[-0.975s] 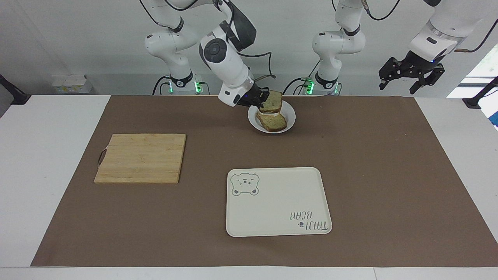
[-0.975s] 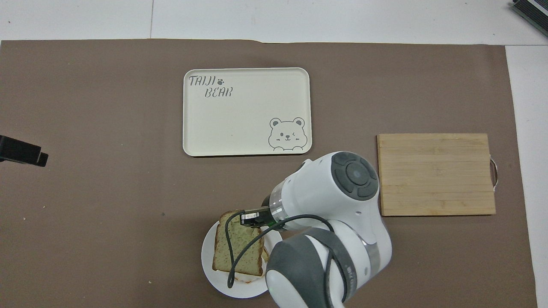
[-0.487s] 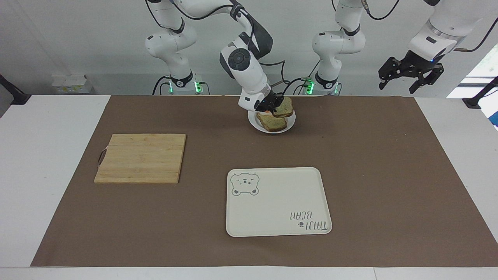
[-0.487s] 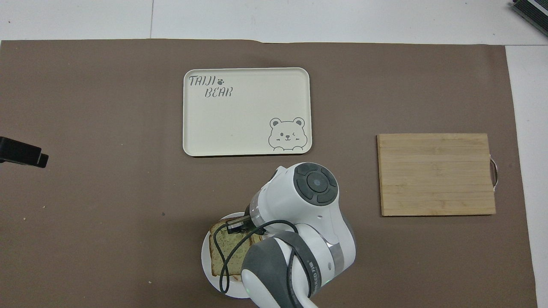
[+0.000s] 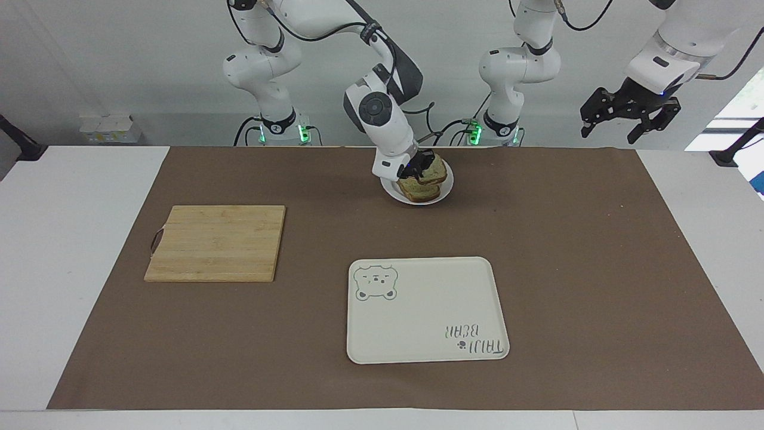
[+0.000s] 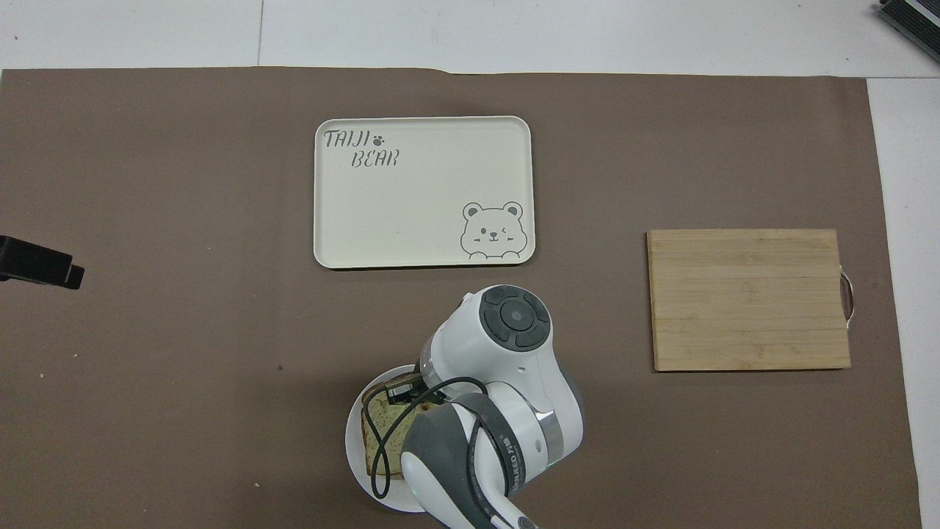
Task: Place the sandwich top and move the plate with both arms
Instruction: 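Carry the bread slice over the plate with the right gripper, then lower the bread onto the egg and open the right gripper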
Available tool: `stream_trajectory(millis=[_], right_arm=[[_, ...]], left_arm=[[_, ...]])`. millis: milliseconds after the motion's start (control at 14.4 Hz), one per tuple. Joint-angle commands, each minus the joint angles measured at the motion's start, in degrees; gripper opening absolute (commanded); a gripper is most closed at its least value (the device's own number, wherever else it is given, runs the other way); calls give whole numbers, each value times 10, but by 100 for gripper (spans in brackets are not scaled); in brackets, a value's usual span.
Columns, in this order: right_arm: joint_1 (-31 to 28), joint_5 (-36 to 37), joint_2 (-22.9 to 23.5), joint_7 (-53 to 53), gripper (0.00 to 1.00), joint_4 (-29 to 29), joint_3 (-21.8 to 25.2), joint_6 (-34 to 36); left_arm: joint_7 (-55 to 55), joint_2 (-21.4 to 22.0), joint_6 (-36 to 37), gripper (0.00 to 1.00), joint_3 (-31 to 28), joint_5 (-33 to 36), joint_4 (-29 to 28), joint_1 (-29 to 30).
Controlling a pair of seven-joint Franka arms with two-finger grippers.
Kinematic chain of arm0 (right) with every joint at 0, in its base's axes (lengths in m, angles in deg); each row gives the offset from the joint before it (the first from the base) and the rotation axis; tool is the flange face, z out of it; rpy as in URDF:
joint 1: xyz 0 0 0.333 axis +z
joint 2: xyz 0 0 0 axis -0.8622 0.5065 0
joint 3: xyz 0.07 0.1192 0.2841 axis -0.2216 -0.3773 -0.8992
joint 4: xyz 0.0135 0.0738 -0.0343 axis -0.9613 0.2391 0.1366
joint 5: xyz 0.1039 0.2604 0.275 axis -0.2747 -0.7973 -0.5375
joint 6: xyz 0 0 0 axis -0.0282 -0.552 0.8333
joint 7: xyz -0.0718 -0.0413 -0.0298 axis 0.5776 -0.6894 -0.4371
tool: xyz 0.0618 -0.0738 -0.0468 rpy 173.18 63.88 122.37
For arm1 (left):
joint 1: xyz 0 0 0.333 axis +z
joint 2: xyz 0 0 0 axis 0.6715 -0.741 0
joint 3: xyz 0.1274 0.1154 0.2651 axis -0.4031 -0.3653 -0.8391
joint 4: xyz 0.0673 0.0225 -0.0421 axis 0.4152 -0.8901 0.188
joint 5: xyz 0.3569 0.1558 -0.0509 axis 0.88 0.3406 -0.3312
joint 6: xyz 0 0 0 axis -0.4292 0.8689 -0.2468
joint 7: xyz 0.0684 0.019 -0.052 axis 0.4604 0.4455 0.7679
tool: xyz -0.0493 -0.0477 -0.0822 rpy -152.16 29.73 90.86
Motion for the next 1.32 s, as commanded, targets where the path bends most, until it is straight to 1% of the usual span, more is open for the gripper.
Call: stream_trajectory(millis=[0, 209, 418, 766, 836, 975, 1184, 1253], right_arm=[[-16, -1, 5, -15, 0, 7, -2, -13], [-18, -1, 8, -15, 0, 7, -2, -35], [-15, -1, 18, -18, 0, 13, -2, -38], [-14, 0, 15, -18, 0, 27, -2, -37], [-14, -1, 15, -18, 9, 27, -1, -37], [-14, 9, 17, -15, 100, 21, -1, -36], [-9, 81, 18, 3, 100, 7, -2, -36], [2, 110, 17, 25, 100, 0, -1, -36]], left_arm=[[8, 14, 4, 100, 2, 5, -15, -1], [8, 14, 4, 100, 2, 5, -14, -2], [8, 14, 2, 100, 2, 5, -14, -1], [7, 14, 2, 100, 3, 5, -15, -2], [7, 14, 2, 100, 3, 5, -15, -2], [7, 14, 3, 100, 3, 5, -15, -2], [8, 17, 3, 100, 3, 5, -18, -2], [8, 17, 2, 100, 3, 5, -18, -2]])
